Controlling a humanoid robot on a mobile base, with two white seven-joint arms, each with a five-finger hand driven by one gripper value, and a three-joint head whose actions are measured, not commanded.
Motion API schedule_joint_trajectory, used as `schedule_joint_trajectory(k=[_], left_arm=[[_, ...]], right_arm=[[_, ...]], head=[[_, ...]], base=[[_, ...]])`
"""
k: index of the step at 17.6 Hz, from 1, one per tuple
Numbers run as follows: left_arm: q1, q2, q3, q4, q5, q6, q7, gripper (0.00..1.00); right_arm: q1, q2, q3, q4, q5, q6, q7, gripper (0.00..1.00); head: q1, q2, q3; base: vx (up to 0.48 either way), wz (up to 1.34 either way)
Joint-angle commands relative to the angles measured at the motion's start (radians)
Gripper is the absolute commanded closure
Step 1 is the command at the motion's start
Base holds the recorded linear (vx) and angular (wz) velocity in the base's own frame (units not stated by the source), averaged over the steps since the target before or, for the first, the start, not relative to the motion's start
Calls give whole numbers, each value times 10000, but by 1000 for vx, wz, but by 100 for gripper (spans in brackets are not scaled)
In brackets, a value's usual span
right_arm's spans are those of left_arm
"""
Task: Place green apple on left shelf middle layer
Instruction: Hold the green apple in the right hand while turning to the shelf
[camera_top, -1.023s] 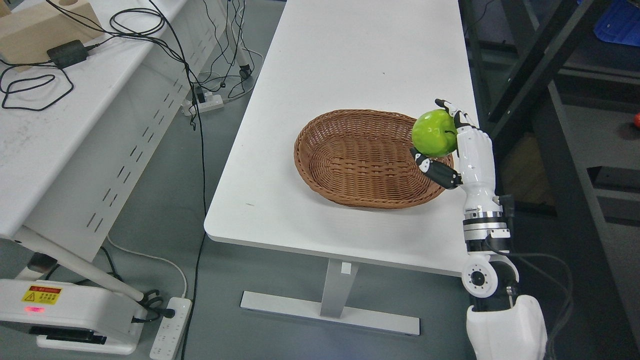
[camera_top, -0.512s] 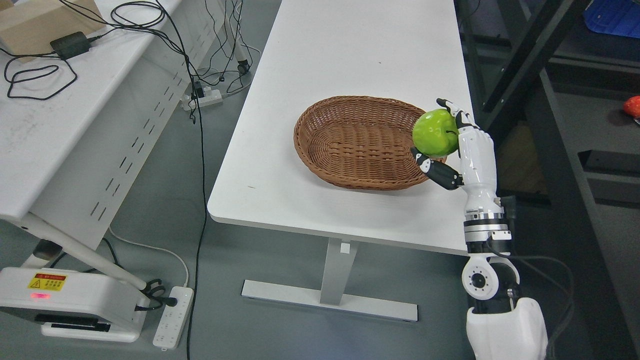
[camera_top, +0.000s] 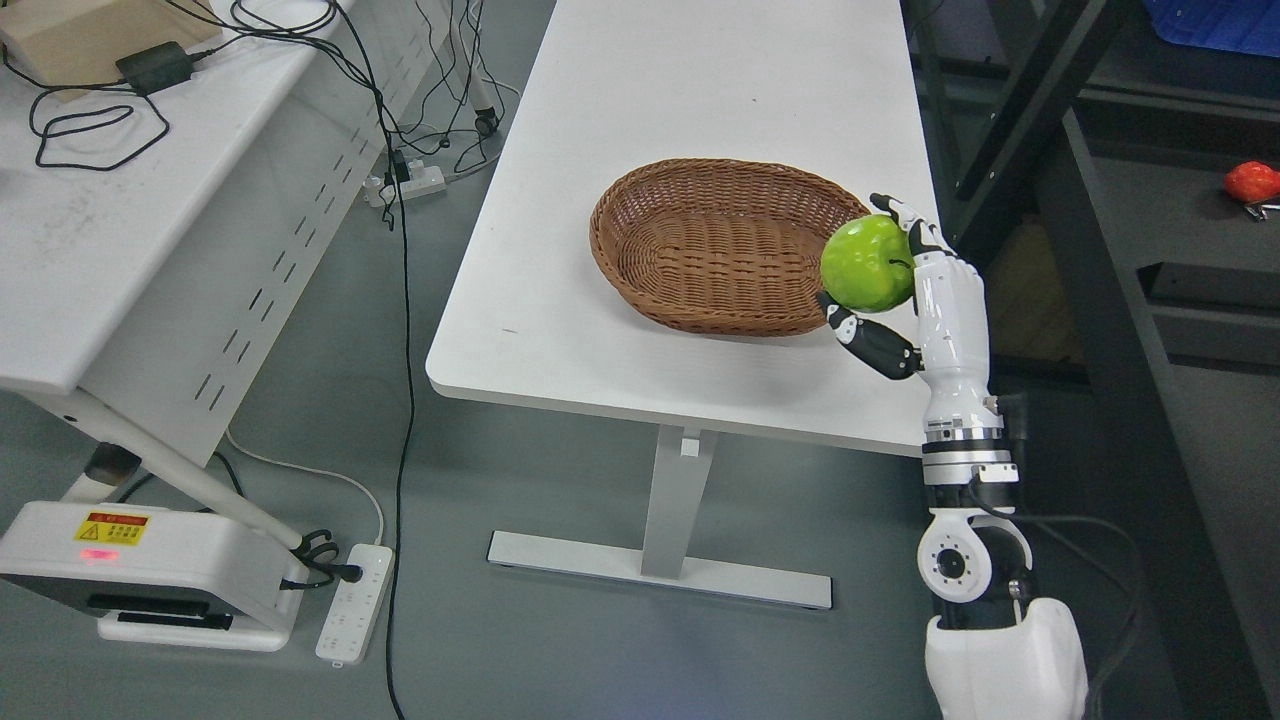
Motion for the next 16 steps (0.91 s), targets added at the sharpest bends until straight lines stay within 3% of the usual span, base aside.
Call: schedule_joint_trajectory(k=[1,16], left_arm=[[-1,175,-17,-1,0,-3,2,0],[-1,175,-17,-1,0,-3,2,0]], right_arm=[[144,-30,-53,-325,0,-157,-180,100],[390,16,23,-386,0,-265,-318,100]], head=[[0,0,0],[0,0,0]], base=[[-116,101],[-97,-131]])
